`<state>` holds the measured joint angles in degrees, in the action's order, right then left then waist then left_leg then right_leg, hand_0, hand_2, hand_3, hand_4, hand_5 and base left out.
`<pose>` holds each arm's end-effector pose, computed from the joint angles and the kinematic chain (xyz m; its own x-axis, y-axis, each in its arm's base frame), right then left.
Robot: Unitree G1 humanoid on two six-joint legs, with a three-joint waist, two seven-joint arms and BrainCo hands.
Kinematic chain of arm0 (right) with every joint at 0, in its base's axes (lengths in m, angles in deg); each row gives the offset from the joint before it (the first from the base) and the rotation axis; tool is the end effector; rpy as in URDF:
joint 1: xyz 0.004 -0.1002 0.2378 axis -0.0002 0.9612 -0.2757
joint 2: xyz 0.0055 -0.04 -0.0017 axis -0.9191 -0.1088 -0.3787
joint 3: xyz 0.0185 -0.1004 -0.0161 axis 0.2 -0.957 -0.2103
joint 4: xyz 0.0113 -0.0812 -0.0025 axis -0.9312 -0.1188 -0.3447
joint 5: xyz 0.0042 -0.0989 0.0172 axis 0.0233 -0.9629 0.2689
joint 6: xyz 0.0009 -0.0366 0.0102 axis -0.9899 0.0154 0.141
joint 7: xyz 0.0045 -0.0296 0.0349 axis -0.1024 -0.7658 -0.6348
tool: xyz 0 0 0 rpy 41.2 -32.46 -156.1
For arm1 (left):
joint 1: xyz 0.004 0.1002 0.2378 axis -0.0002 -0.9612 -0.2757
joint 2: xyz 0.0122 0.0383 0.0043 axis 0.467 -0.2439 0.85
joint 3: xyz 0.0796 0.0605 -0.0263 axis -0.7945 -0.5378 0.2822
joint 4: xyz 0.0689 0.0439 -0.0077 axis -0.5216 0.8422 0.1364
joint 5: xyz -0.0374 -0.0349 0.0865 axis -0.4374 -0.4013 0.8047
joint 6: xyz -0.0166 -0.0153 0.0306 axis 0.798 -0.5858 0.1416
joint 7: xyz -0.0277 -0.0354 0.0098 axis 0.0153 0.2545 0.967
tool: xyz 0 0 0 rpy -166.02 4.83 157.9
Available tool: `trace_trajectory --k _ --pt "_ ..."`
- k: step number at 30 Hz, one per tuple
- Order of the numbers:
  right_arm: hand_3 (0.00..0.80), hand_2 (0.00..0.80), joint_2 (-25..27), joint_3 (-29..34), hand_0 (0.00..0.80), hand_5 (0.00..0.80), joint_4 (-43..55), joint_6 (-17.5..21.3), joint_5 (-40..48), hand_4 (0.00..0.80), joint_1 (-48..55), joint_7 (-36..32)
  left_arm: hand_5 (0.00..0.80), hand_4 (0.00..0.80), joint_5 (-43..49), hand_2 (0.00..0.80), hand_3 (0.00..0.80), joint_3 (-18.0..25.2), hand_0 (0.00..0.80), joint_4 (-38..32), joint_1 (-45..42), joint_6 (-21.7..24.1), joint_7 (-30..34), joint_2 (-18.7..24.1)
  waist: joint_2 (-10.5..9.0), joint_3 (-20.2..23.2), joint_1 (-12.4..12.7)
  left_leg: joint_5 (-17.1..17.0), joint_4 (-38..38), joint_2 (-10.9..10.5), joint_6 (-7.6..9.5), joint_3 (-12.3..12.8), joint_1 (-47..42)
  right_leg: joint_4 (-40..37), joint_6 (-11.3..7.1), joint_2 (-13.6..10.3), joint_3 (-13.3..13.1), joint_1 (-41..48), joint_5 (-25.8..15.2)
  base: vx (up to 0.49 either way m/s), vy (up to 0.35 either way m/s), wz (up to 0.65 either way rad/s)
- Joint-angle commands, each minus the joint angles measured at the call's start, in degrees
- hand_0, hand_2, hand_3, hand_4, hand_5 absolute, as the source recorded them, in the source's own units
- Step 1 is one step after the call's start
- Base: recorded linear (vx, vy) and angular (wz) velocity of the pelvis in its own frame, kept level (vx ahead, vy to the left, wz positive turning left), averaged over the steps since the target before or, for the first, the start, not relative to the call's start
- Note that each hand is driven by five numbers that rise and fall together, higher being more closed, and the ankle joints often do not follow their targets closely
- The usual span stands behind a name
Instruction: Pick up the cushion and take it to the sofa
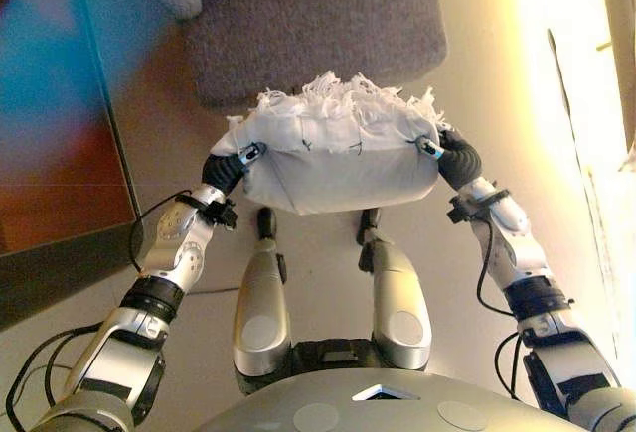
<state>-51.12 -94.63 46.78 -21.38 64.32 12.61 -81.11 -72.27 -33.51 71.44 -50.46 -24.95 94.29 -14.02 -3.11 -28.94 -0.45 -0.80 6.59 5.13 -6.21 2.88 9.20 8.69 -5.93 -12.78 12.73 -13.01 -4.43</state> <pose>0.2377 -0.2159 0.0615 0.8830 0.4287 0.1911 -0.4509 0.8878 0.0918 0.2373 0.2185 0.0475 0.9285 -0.3402 0.1492 0.3657 0.9074 -0.2069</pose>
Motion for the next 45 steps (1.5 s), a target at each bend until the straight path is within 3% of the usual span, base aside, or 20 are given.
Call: trace_trajectory --k 1,7,13,23,26,29,32,34,36,37,40,41,43,45 --pt "0.800 0.800 -2.64 -0.33 0.800 0.800 13.22 4.39 -1.48 0.800 4.63 -4.75 0.800 0.800 1.53 0.800 0.800 1.57 0.800 -11.35 -3.52 3.54 -0.21 -6.56 1.96 13.23 0.91 2.58 -1.26 -2.44 2.81 3.58 -2.88 -2.61 -3.54 -0.97 -0.23 6.51 2.69 0.286 0.034 0.11" --pt "0.800 0.800 -4.72 1.71 0.800 0.800 22.58 6.78 -2.69 0.800 9.40 -2.23 0.800 0.800 3.36 0.800 0.800 5.01 0.800 -21.40 -10.01 6.74 -0.43 -6.69 1.97 19.55 1.46 3.44 -4.07 -2.19 3.92 3.34 -10.24 -3.99 -3.25 -0.83 -0.39 13.21 3.50 0.179 0.009 0.19" --pt "0.800 0.800 -3.92 3.59 0.800 0.800 30.39 10.26 -0.47 0.800 10.22 1.46 0.800 0.800 1.53 0.800 0.800 6.79 0.800 -28.03 -10.51 10.44 -3.40 -5.90 1.42 23.05 0.34 3.65 -7.94 -2.17 4.78 0.92 -15.00 -6.82 -2.31 1.99 -5.48 17.31 3.96 0.073 -0.051 0.14" --pt "0.800 0.800 -2.17 3.14 0.800 0.800 34.73 13.37 -5.76 0.800 7.39 9.61 0.800 0.800 2.98 0.800 0.800 6.70 0.800 -33.75 -9.20 12.51 -7.85 -5.33 1.39 25.24 1.36 2.40 -10.79 0.09 3.34 0.84 -16.84 -9.07 -0.56 4.52 -3.64 20.21 5.11 -0.005 -0.113 0.08" --pt "0.800 0.800 -0.54 2.42 0.800 0.800 35.15 14.43 -10.72 0.800 6.47 13.29 0.800 0.800 3.51 0.800 0.800 6.71 0.800 -34.09 -8.60 13.52 -10.65 -4.91 0.97 24.83 1.32 2.87 -8.24 0.76 2.78 1.40 -16.45 -8.60 0.49 5.24 -3.54 20.17 5.57 -0.024 -0.153 -0.01" --pt "0.800 0.800 1.07 0.98 0.800 0.800 35.02 16.18 -10.49 0.800 4.57 14.59 0.800 0.800 4.95 0.800 0.800 6.90 0.800 -34.45 -8.99 16.41 -13.40 -4.92 -0.67 22.80 1.78 4.99 4.75 1.08 1.95 1.55 -12.14 -6.77 2.49 5.14 -3.44 19.14 5.75 -0.048 -0.188 -0.04" --pt "0.800 0.800 1.04 -0.94 0.800 0.800 34.42 18.05 -13.27 0.800 2.92 17.97 0.800 0.800 6.22 0.800 0.800 6.59 0.800 -34.61 -9.25 18.20 -15.20 -5.61 -1.56 19.58 2.72 2.04 19.03 1.20 2.34 0.46 -4.82 -4.14 4.45 5.36 -4.03 18.69 5.96 -0.050 -0.179 -0.15" --pt "0.800 0.800 0.84 -1.64 0.800 0.800 34.23 18.20 -15.28 0.800 1.93 20.40 0.800 0.800 7.07 0.800 0.800 6.77 0.800 -34.68 -9.16 18.23 -15.38 -6.20 -1.08 18.35 3.45 0.93 21.58 0.09 2.52 -0.04 -1.73 -2.67 4.76 5.78 -4.57 19.09 6.89 0.056 -0.072 -0.30" --pt "0.800 0.800 0.39 -2.43 0.800 0.800 34.60 17.11 -16.57 0.800 0.40 22.36 0.800 0.800 7.26 0.800 0.800 7.09 0.800 -34.80 -9.19 18.42 -15.60 -6.27 1.08 17.55 4.97 -0.77 15.45 -2.69 2.78 -2.17 -1.27 -0.75 4.28 7.37 -5.78 19.89 9.13 0.208 0.009 -0.09" --pt "0.800 0.800 0.18 -3.13 0.800 0.800 34.73 16.43 -17.42 0.800 -0.39 23.39 0.800 0.800 7.13 0.800 0.800 7.10 0.800 -34.67 -9.24 18.67 -15.67 -6.20 2.19 17.27 5.71 -2.42 12.30 -3.07 2.63 -2.65 -1.21 -0.29 4.33 8.31 -6.41 20.64 10.28 0.311 0.041 -0.10" --pt "0.800 0.800 0.29 -4.54 0.800 0.800 34.76 15.58 -19.04 0.800 -1.28 26.33 0.800 0.800 7.56 0.800 0.800 6.52 0.800 -34.64 -9.01 18.87 -17.19 -6.17 4.37 17.46 7.88 -8.90 -1.27 -1.02 1.36 -2.80 0.08 -0.71 4.12 9.85 -8.20 25.01 13.51 0.469 0.110 -0.56" --pt "0.800 0.800 0.17 -4.67 0.800 0.800 34.28 15.48 -19.51 0.800 -1.24 26.79 0.800 0.800 7.74 0.800 0.800 6.43 0.800 -34.45 -9.06 18.67 -17.70 -6.29 4.86 17.74 8.78 -11.60 -4.58 -0.49 0.76 -3.93 0.81 -0.73 4.17 10.15 -9.22 26.98 14.86 0.486 0.111 -0.48" --pt "0.800 0.800 -0.02 -4.91 0.800 0.800 34.33 14.43 -19.33 0.800 -1.07 26.83 0.800 0.800 7.69 0.800 0.800 6.49 0.800 -34.52 -9.57 18.59 -18.35 -6.47 5.82 18.13 9.99 -14.66 -7.60 0.97 0.11 -5.40 1.53 0.08 4.31 10.63 -10.79 29.13 16.55 0.536 0.156 0.17" --pt "0.800 0.800 -0.01 -4.98 0.800 0.800 34.91 13.23 -19.13 0.800 -0.20 26.46 0.800 0.800 7.89 0.800 0.800 6.97 0.800 -34.87 -10.53 18.46 -18.69 -6.68 6.16 18.59 10.49 -15.05 -8.21 2.53 -0.41 -5.99 1.76 2.43 4.32 10.17 -11.69 30.19 19.12 0.587 0.200 0.48"
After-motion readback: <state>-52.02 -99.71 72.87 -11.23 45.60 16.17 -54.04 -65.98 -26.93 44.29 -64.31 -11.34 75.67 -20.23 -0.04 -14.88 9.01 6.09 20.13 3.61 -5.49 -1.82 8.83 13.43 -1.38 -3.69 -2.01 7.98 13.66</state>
